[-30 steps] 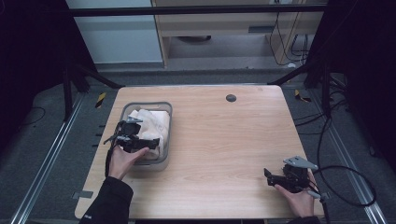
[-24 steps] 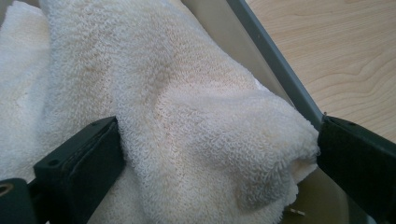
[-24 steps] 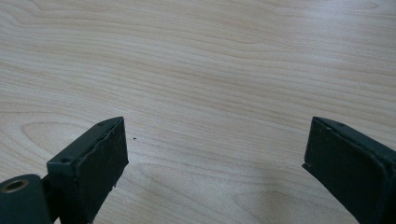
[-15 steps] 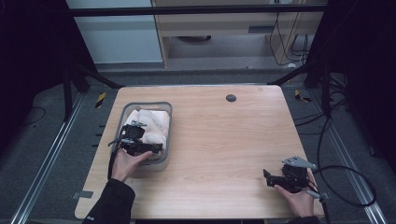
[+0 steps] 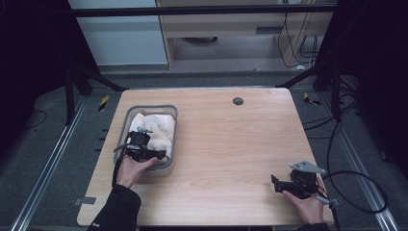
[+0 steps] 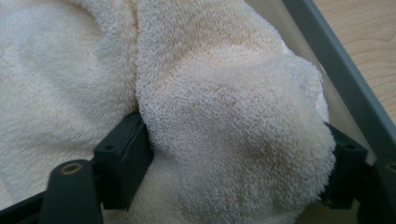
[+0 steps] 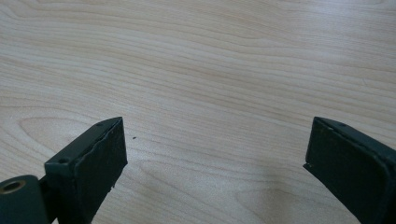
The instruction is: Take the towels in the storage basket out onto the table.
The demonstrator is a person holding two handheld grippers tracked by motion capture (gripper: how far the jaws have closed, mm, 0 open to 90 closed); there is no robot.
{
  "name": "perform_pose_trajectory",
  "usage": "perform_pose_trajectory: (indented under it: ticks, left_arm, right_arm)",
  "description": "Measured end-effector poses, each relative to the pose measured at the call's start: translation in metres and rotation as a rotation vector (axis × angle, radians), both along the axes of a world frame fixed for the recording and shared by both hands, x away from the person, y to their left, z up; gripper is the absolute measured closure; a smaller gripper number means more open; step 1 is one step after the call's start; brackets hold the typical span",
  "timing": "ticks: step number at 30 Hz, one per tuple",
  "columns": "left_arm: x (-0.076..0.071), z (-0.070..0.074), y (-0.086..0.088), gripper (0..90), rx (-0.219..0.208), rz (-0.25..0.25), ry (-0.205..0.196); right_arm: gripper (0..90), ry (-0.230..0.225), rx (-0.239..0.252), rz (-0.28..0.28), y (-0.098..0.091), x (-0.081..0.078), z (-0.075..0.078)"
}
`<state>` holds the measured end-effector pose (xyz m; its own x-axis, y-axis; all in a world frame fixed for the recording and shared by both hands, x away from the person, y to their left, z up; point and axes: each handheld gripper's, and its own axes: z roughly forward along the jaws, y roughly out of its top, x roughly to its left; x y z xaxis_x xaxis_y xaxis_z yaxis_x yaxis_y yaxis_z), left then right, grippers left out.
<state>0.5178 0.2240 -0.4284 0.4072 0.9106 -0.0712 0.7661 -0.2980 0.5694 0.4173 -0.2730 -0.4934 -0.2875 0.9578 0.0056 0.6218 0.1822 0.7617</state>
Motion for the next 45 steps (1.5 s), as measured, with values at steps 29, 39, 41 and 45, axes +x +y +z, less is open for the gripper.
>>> perform_pose_trajectory:
  ticks: [29,39,41,45]
  left_arm:
    - [-0.015,0.015,0.01,69.8,-0.035,-0.007,-0.073]
    - [-0.024,0.047,0.027,71.3,-0.063,0.015,-0.156]
    - [-0.024,0.048,0.029,71.5,-0.066,0.016,-0.16]
    - [-0.025,0.049,0.032,71.8,-0.075,0.016,-0.167]
  right_arm:
    - [5.5,0.01,0.007,0.006,0.0,0.0,0.0]
    - [5.6,0.01,0.009,0.007,0.0,0.0,0.0]
    - [5.6,0.01,0.013,0.006,0.001,0.0,0.0]
    - [5.7,0.008,0.013,0.004,0.0,0.0,0.001]
